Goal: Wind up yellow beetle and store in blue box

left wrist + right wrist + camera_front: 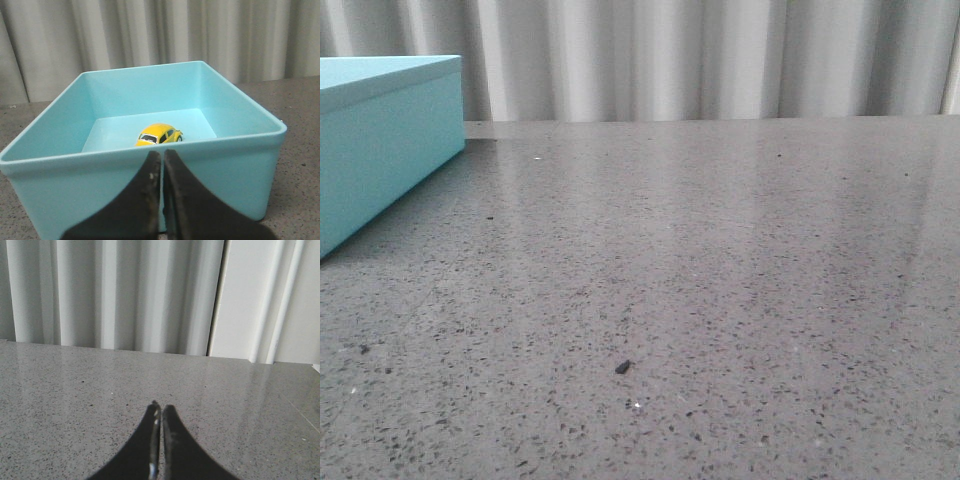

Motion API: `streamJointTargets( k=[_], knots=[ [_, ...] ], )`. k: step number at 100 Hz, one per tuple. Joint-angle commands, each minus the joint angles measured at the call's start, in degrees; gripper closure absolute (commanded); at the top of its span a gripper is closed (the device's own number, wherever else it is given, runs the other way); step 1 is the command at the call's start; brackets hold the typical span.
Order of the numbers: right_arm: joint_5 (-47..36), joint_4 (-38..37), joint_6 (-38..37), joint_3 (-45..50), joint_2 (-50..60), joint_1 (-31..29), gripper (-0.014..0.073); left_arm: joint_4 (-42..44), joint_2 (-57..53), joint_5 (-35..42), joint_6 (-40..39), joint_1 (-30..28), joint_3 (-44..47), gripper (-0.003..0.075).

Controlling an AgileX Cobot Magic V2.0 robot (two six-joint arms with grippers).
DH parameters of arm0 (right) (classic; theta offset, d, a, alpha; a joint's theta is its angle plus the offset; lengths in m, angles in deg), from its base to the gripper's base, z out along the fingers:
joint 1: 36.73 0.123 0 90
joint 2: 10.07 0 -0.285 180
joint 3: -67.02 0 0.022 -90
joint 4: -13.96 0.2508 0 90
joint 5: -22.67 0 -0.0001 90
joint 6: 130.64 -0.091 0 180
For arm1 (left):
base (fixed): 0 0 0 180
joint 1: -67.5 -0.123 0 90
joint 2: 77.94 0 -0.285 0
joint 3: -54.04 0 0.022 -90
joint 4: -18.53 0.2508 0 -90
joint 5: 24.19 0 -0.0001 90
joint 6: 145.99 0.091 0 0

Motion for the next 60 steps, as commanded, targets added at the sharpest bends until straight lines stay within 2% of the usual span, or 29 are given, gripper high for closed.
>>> streamJointTargets(
  k=[1, 26, 43, 53, 60],
  knots=[
    [-3.88, -1.08, 0.03, -1.44, -0.71, -0.3, 0.0635, 1.98, -0.96, 6.57, -2.91, 0.49, 1.04, 0.0741],
    [-3.88, -1.08, 0.03, -1.44, -0.71, -0.3, 0.0635, 0.72, -7.57, 6.3, -3.04, -1.22, 9.27, 0.0741],
    [-3.88, -1.08, 0.03, -1.44, -0.71, -0.3, 0.0635, -0.2, -7.47, -5.0, -3.95, -1.21, 9.12, 0.0741],
    [-3.88, -1.08, 0.03, -1.44, -0.71, -0.3, 0.0635, -0.2, -7.47, -8.91, -4.07, -1.21, 9.12, 0.0741],
    [-3.88, -1.08, 0.03, -1.44, -0.71, -0.3, 0.0635, -0.2, -7.47, -8.79, -4.07, -1.21, 9.12, 0.0741]
  ],
)
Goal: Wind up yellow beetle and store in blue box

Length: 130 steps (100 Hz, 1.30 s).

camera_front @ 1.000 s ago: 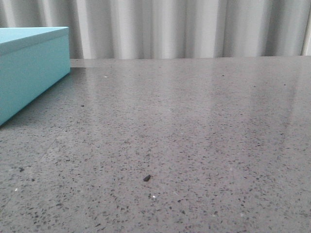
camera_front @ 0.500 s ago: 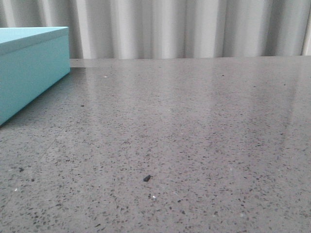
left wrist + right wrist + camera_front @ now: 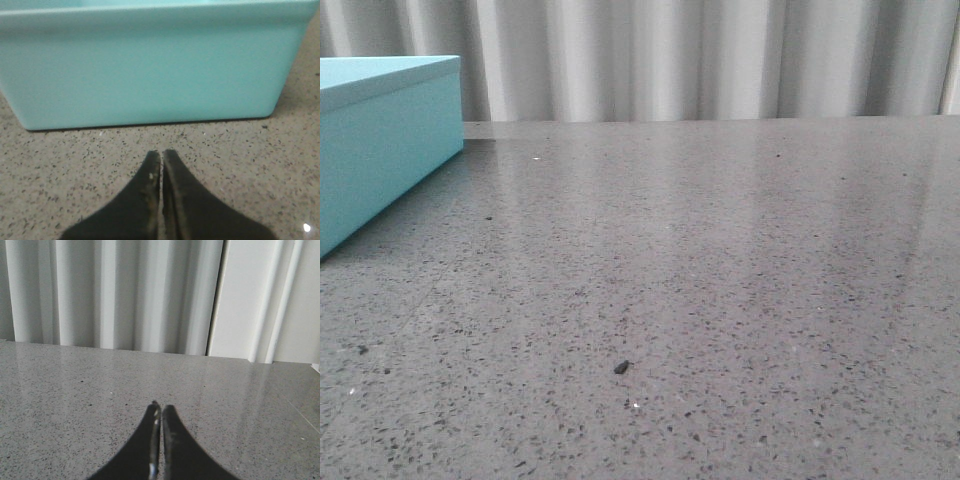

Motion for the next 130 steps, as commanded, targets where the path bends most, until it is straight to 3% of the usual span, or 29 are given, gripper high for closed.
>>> streamJointTargets(
  k=[1, 108, 130],
  knots=[
    [-3.99, -1.08, 0.03, -1.44, -0.71, -0.3, 0.0635, -0.62, -1.79, 2.72, -0.88, -0.03, 1.45, 0.0741],
    [-4.25, -1.57, 0.03, -1.41, -0.71, -0.3, 0.0635, -0.62, -1.79, 2.64, -0.88, -0.03, 1.45, 0.0741],
    [-6.96, -1.57, 0.03, 2.85, -0.71, -0.42, 0.0635, -0.62, -1.79, 2.64, -0.88, -0.03, 1.45, 0.0741]
  ],
)
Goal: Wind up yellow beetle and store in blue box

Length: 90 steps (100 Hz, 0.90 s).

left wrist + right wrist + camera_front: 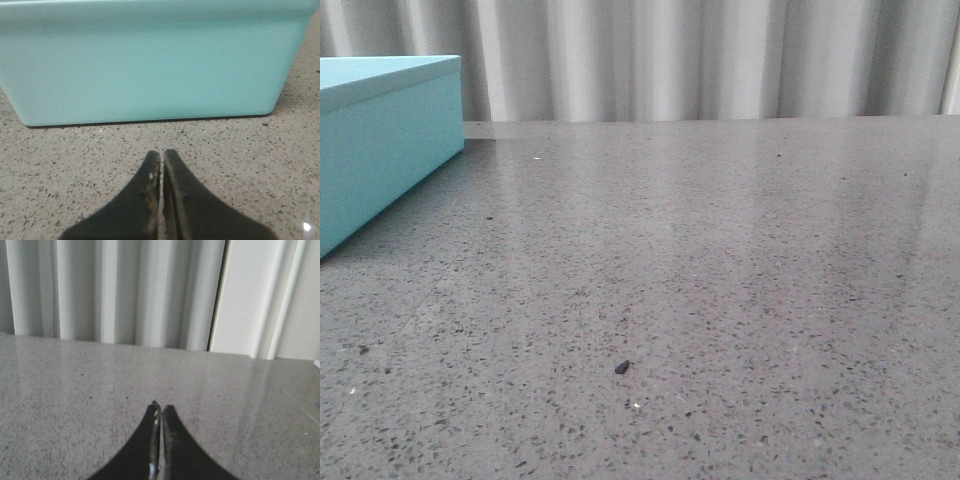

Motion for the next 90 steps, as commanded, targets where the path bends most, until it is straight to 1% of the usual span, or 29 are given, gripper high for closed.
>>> streamJointTargets(
  k=[1, 9, 19, 34, 47, 49, 50, 64, 79, 84, 90],
  knots=[
    [-5.88, -1.17, 0.03, 0.27, -0.71, -0.42, 0.0635, -0.53, -1.79, 2.84, -0.54, -0.03, 1.56, 0.0741],
    [-6.99, -1.17, 0.03, 1.94, -0.71, -0.65, 0.0635, -0.53, -1.79, 2.84, -0.54, -0.03, 1.56, 0.0741],
    [-11.15, -0.81, 0.03, 5.1, -0.71, -1.49, 0.0635, -0.53, -1.79, 2.84, -0.54, -0.03, 1.56, 0.0741],
    [-18.22, 4.8, 0.03, 9.27, -0.71, -4.36, 0.0635, -0.53, -1.79, 2.84, -0.54, -0.03, 1.56, 0.0741],
    [-20.48, 5.98, 0.03, 12.49, -0.71, -6.0, 0.0635, -0.53, -1.79, 2.84, -0.54, -0.03, 1.56, 0.0741],
    [-20.03, 6.1, 0.03, 12.49, -0.71, -6.0, 0.0635, -0.53, -1.79, 2.84, -0.54, -0.03, 1.56, 0.0741],
    [-17.86, 6.1, 0.03, 12.36, -0.71, -6.0, 0.0635, -0.53, -1.79, 2.84, -0.54, -0.03, 1.56, 0.0741],
    [-12.51, 6.18, 0.64, 12.35, 1.77, -6.0, 0.0635, -0.53, -1.79, 2.84, -0.54, -0.03, 1.56, 0.0741],
    [-6.04, 6.67, 0.93, 12.35, 1.83, -6.0, 0.0635, -0.53, -1.79, 2.98, -0.54, -0.03, 1.56, 0.0741],
    [-3.69, 7.73, 2.11, 12.35, 1.83, -6.0, 0.0635, -0.53, -1.79, 2.98, -0.54, -0.03, 1.56, 0.0741],
    [-0.87, 11.71, 6.04, 12.35, 1.83, -6.0, 0.0635, -0.53, -1.79, 2.98, -0.54, -0.03, 1.56, 0.0741]
  ],
)
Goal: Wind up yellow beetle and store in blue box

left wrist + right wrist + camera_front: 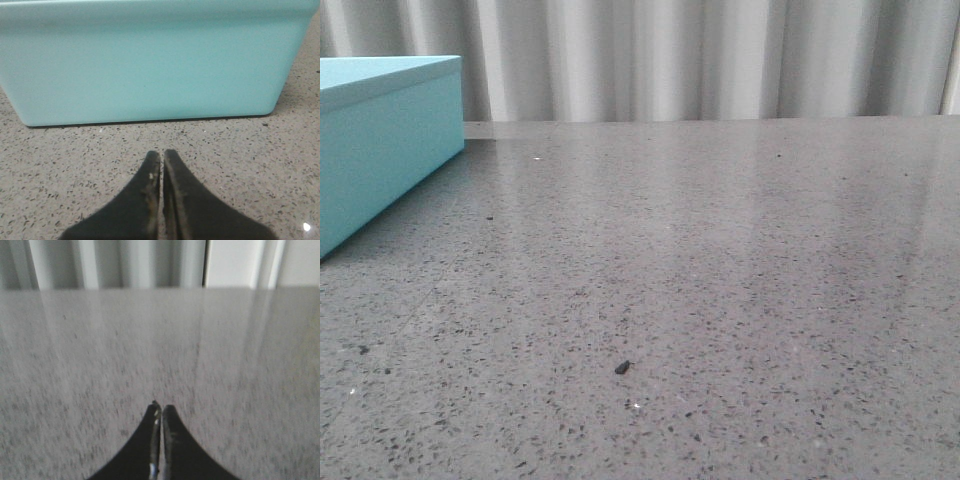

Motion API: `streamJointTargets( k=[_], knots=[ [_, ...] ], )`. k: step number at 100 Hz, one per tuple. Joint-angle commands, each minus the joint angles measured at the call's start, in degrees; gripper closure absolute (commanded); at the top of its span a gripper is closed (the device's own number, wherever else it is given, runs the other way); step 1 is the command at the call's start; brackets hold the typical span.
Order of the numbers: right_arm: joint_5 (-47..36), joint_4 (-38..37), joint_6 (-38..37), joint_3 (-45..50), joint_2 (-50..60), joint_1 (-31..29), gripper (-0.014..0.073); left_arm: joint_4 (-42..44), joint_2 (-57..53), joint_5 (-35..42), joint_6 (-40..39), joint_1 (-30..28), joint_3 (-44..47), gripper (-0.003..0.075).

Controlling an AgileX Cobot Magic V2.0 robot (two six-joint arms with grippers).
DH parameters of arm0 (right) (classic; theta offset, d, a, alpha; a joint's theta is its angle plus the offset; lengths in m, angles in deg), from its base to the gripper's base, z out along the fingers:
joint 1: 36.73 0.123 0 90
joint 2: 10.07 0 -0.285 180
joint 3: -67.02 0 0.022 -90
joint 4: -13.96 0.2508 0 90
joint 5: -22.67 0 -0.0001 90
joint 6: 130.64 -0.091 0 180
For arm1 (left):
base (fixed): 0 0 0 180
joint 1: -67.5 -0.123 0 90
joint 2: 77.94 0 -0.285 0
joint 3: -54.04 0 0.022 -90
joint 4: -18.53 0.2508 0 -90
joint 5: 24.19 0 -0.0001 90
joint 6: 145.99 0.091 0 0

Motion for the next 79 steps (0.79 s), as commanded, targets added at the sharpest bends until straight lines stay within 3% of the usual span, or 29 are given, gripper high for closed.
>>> streamJointTargets(
  k=[1, 13, 79],
  knots=[
    [0.56, 3.87, 4.94, 1.2, 1.15, -0.36, 0.0635, -0.53, -1.79, 3.01, -0.54, -0.03, 1.56, 0.0741],
    [5.02, 7.0, 7.99, 1.2, 1.15, -0.36, 0.0635, -0.53, -1.79, 3.01, -0.54, -0.03, 1.56, 0.0741],
    [5.02, 7.0, 7.99, 1.2, 1.15, -0.36, 0.0635, -0.53, -1.79, 3.01, -0.54, -0.03, 1.56, 0.0741]
  ],
)
